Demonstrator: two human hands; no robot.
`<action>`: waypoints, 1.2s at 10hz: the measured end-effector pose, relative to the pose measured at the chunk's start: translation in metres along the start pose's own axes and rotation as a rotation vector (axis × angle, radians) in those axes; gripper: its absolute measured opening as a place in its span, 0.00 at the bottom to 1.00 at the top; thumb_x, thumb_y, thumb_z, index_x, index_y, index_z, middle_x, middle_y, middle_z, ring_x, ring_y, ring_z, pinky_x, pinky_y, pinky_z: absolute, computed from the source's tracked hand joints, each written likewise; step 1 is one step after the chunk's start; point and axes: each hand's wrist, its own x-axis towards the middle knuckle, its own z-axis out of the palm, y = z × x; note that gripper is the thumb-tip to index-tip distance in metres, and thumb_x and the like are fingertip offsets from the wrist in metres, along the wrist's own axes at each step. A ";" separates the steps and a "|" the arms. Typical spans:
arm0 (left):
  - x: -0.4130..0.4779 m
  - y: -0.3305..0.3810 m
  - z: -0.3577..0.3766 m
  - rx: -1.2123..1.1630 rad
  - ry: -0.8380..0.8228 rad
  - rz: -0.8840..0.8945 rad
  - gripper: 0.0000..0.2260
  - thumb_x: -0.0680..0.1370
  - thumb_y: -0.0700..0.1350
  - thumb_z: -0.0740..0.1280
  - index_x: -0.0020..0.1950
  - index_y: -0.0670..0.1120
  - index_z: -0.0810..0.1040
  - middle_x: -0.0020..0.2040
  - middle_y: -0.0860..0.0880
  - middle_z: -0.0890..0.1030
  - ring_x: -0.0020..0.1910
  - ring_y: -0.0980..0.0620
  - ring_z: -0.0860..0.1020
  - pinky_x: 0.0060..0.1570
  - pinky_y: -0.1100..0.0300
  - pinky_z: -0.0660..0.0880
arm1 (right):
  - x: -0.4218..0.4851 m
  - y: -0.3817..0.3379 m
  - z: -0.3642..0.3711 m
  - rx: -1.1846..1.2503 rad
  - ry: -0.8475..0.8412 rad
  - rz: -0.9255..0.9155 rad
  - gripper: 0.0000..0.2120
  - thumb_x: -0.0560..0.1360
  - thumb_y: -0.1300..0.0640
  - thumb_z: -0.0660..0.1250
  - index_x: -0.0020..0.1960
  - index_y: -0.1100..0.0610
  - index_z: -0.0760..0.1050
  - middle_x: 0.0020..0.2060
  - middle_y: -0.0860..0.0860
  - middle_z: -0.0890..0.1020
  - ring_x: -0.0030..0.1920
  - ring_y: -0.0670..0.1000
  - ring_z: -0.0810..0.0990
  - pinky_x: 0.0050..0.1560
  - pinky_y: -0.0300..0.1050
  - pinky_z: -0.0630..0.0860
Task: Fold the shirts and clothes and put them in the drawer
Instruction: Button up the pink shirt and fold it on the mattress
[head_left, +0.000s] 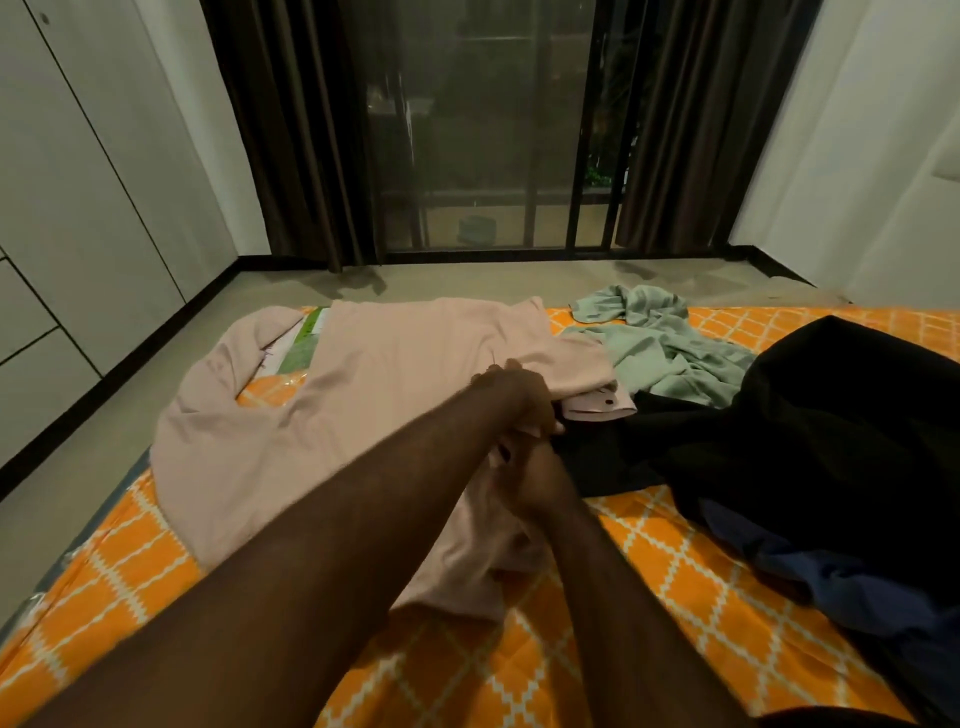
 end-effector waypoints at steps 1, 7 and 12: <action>0.006 -0.010 0.020 -0.033 0.146 -0.175 0.26 0.79 0.62 0.64 0.73 0.51 0.72 0.71 0.45 0.72 0.68 0.41 0.71 0.60 0.47 0.68 | -0.004 -0.001 0.000 -0.144 -0.148 -0.017 0.18 0.83 0.54 0.62 0.72 0.57 0.70 0.68 0.57 0.75 0.67 0.58 0.75 0.65 0.49 0.71; -0.054 -0.168 0.007 -0.893 0.691 -0.451 0.36 0.72 0.43 0.74 0.77 0.49 0.63 0.67 0.41 0.76 0.66 0.37 0.74 0.65 0.45 0.74 | -0.053 -0.013 -0.004 -0.111 -0.106 -0.132 0.42 0.61 0.37 0.55 0.72 0.53 0.72 0.56 0.60 0.80 0.59 0.62 0.78 0.48 0.50 0.70; -0.159 -0.250 0.081 -1.111 0.674 -0.707 0.39 0.68 0.48 0.81 0.75 0.46 0.68 0.68 0.40 0.77 0.64 0.38 0.78 0.58 0.47 0.80 | -0.062 0.018 0.004 0.319 -0.042 0.273 0.09 0.67 0.59 0.82 0.43 0.58 0.83 0.33 0.52 0.81 0.32 0.52 0.76 0.32 0.47 0.71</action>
